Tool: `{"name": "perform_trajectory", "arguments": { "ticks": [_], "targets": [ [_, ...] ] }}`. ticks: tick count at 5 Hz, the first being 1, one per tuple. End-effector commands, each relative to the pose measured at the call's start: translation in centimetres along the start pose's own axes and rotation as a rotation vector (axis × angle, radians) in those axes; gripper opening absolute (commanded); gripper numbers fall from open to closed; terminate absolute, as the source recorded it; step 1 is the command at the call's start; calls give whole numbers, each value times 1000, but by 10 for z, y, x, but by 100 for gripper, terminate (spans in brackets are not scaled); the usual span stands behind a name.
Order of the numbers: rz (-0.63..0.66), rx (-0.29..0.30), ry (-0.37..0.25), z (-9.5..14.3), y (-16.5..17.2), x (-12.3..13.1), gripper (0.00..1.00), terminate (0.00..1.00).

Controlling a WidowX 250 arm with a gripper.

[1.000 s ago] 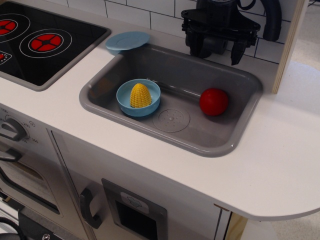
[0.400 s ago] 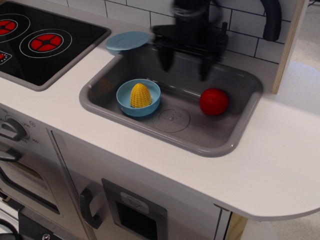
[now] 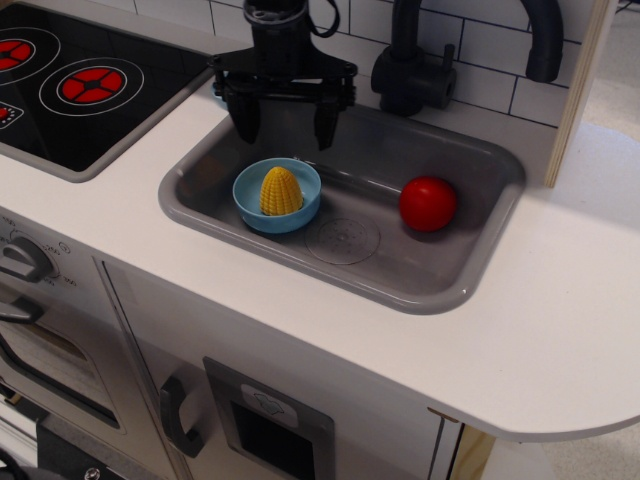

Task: Take corn out of bowl sink

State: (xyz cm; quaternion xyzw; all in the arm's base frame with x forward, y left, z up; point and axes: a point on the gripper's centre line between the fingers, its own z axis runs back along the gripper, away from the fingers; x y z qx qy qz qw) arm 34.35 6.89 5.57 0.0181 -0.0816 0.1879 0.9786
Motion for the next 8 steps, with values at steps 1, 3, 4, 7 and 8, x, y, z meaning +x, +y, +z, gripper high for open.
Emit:
{"name": "perform_trajectory", "arguments": {
  "ticks": [1,3,4,7,8],
  "targets": [
    [174,23,32,-12,27,8,100,0],
    [174,37,44,-28,34,10,100,0],
    [156,53,52,-36,33,4,100,0],
    [126,87,51,-48,38,-2,100,0],
    [130,101,37,-49,38,1,100,0]
  ]
}}
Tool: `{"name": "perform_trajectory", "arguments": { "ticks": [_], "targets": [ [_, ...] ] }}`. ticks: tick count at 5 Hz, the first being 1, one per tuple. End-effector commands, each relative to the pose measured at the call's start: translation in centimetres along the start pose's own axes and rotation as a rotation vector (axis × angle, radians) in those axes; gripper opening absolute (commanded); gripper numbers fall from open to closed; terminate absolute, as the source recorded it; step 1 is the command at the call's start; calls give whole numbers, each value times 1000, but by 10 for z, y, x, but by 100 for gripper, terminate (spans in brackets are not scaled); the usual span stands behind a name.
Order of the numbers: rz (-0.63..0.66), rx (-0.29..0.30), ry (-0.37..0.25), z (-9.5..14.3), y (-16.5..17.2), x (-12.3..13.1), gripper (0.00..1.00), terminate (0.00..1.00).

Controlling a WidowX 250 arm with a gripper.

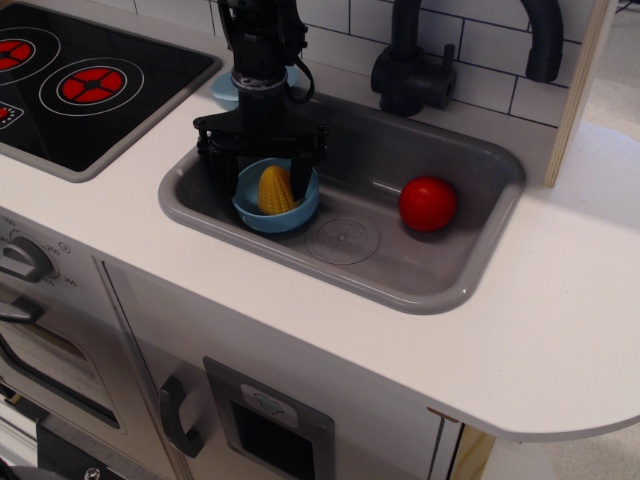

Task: Take corn out of bowl sink

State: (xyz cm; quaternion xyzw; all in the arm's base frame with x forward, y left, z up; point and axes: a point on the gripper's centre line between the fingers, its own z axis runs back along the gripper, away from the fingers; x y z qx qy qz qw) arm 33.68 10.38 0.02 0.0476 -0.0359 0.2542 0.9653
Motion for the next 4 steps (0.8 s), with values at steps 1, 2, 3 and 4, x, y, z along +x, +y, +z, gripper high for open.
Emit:
{"name": "perform_trajectory", "arguments": {
  "ticks": [1,2,3,4],
  "targets": [
    [-6,11,-72,9,4,6,0,0],
    [7,20,-100,18,3,11,0,0],
    [26,-5,-124,37,1,16,0,0],
    [51,-63,-151,62,-4,18,0,0]
  ]
}}
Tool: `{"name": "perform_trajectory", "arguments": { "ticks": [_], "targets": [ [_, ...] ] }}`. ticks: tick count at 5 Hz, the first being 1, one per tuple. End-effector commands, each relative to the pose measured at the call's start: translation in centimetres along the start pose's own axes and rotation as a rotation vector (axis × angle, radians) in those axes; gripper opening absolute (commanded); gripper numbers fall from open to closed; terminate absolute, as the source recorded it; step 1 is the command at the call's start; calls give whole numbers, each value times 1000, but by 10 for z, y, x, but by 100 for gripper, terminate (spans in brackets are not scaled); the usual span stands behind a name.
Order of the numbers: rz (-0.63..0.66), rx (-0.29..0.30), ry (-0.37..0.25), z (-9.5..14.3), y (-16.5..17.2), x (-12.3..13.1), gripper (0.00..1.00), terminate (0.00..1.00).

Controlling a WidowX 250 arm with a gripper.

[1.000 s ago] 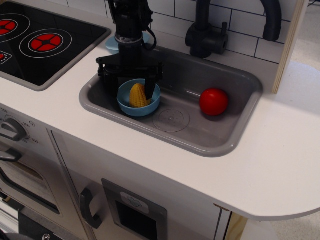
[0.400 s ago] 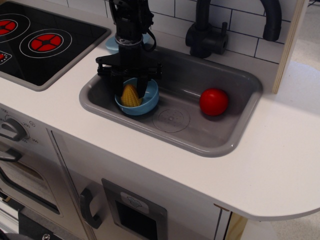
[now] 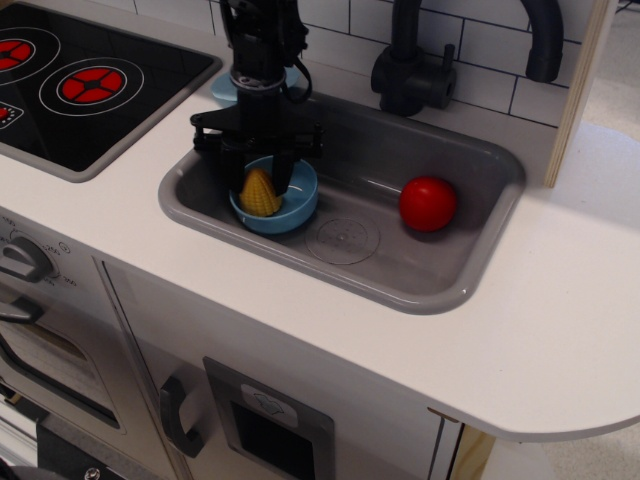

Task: Take corn out of bowl sink

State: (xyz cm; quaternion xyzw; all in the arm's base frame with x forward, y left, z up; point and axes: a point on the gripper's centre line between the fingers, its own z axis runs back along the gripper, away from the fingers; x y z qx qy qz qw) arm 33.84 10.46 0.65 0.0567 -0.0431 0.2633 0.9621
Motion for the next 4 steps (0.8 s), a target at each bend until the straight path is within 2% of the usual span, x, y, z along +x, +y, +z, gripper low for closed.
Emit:
{"name": "perform_trajectory", "arguments": {
  "ticks": [1,2,4],
  "targets": [
    [39,-119,-130,75,-12,17,0,0],
    [31,-146,-130,84,-20,14,0,0],
    [-67,-178,-20,97,-56,-24,0,0]
  ]
}}
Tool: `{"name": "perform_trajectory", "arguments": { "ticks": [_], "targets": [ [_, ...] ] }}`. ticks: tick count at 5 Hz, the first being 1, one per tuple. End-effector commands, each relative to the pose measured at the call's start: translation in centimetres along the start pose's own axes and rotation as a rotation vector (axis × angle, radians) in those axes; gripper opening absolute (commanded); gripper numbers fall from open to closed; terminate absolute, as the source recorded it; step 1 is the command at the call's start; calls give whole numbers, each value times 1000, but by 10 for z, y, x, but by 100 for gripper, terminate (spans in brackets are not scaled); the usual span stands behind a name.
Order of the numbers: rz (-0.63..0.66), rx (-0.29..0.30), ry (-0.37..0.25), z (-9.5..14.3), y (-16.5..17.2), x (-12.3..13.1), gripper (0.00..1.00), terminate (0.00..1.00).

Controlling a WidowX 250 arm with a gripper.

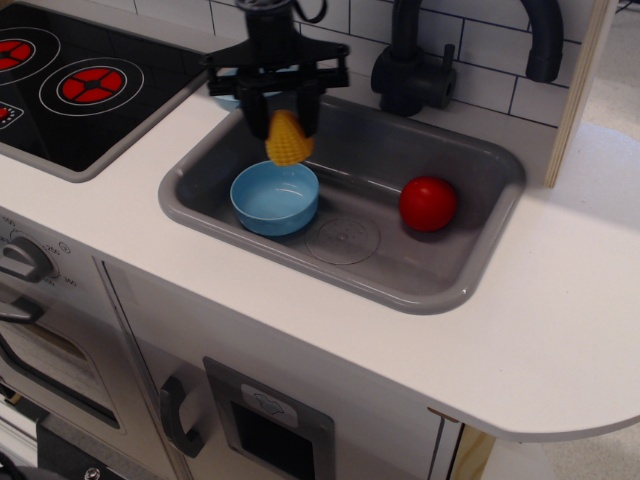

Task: Take corn out of bowl sink

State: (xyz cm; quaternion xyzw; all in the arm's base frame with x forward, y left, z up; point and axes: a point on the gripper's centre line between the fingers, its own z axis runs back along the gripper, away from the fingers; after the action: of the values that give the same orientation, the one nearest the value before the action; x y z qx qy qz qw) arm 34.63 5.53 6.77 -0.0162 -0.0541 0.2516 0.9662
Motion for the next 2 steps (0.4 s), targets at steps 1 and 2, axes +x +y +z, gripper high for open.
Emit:
{"name": "perform_trajectory", "arguments": {
  "ticks": [1,2],
  "targets": [
    [-73,-15,11,12,-34,-33,0,0],
    [-116,-2,15,-11,-50,-48,0,0]
  ]
}}
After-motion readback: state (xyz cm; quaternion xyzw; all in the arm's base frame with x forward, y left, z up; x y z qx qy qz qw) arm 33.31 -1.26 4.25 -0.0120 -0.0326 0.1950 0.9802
